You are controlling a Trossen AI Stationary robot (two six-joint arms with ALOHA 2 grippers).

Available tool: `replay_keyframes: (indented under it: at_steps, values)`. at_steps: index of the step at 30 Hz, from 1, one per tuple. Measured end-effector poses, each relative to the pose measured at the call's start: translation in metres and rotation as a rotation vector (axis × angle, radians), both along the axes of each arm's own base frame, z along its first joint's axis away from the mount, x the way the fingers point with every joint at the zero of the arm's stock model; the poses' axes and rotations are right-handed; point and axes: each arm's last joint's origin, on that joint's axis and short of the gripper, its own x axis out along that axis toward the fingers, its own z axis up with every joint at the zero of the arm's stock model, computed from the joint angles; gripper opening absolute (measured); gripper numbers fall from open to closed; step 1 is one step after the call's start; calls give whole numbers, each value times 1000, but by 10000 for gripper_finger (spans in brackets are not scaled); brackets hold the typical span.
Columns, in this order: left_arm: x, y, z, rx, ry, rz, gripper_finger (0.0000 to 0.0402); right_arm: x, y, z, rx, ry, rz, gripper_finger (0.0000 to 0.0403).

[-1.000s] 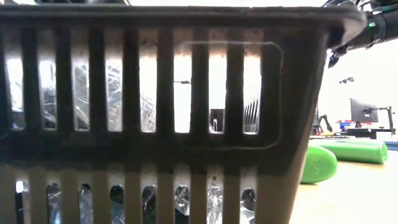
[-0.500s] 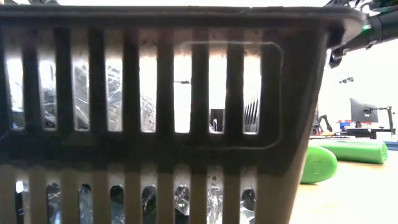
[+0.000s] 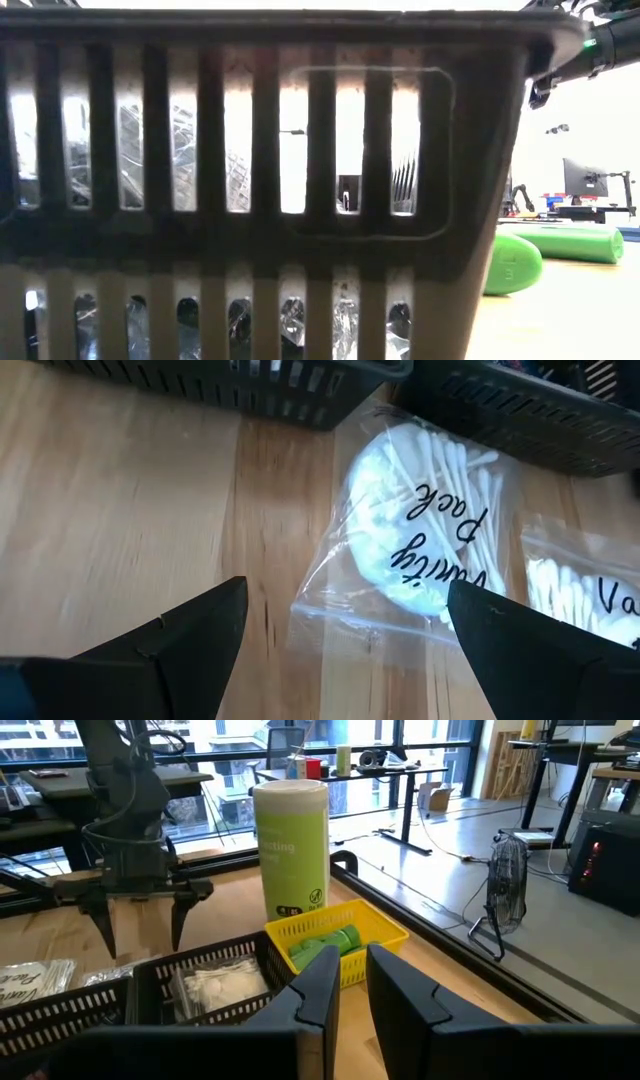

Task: Pick & Place Travel size toiletries
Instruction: Put the left white vanity pack into the top black basket

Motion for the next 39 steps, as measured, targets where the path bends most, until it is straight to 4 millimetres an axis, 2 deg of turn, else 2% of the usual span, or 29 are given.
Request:
replay_keyframes:
  at_steps: [17, 39]
  values:
    - [0, 0, -2, 16, -112, 3, 338, 0, 0, 0, 3, -2, 0, 46]
    - [-1, 0, -2, 15, -104, 4, 338, 0, 0, -1, 7, 6, 1, 46]
